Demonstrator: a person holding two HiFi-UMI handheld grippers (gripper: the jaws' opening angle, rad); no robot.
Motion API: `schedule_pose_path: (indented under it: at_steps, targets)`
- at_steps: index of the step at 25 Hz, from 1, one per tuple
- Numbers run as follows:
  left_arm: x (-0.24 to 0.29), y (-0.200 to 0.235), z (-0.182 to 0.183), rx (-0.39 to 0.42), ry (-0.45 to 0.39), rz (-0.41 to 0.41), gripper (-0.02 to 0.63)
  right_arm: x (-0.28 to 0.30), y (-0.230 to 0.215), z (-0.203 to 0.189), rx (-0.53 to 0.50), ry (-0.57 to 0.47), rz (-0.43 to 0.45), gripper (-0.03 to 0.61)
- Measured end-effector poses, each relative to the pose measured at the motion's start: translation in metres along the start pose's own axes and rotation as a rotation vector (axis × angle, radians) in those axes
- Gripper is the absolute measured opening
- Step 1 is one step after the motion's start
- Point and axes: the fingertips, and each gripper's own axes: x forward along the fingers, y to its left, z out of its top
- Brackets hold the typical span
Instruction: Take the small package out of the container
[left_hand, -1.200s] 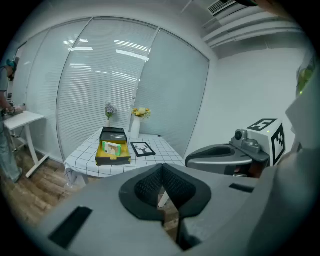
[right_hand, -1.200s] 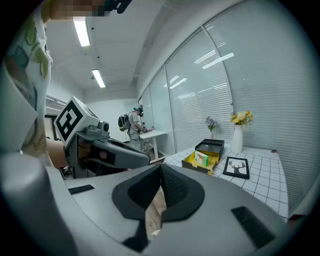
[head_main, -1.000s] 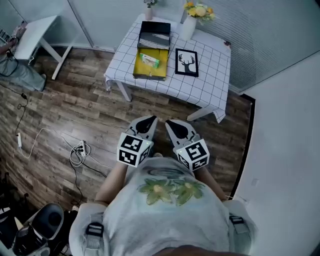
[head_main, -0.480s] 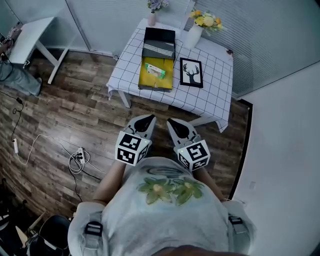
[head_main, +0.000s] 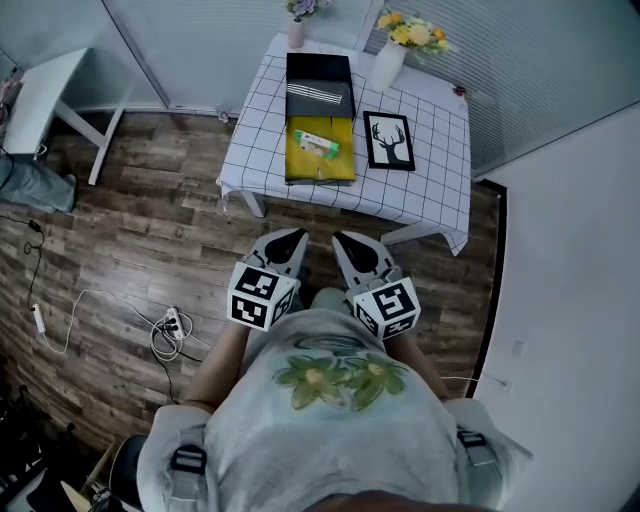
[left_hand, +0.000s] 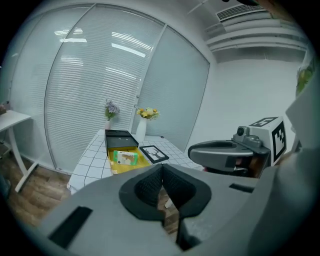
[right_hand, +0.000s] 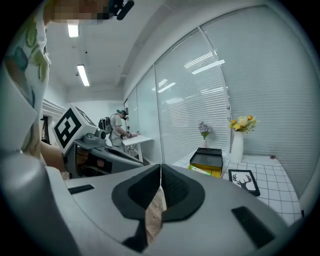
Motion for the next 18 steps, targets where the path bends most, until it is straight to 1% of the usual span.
schedule_pose_path:
  at_steps: [3, 7, 11, 18]
  targets:
    - [0.003, 0.004, -0.001, 0.0, -0.001, -0.022, 0.006, 0.002, -0.001, -0.004, 0.002, 0.004, -0.028, 0.008]
    - [0.01, 0.005, -0.002, -0.005, 0.004, -0.043, 0.006, 0.0, -0.006, -0.01, 0.008, 0.036, -0.045, 0.008]
    - [0.02, 0.005, 0.003, 0.007, 0.009, -0.056, 0.006, 0.001, -0.021, -0.006, 0.024, 0.025, -0.071, 0.008]
    - [0.037, 0.017, 0.023, 0.0, 0.013, -0.028, 0.006, 0.022, -0.042, 0.001, 0.028, 0.039, -0.028, 0.008]
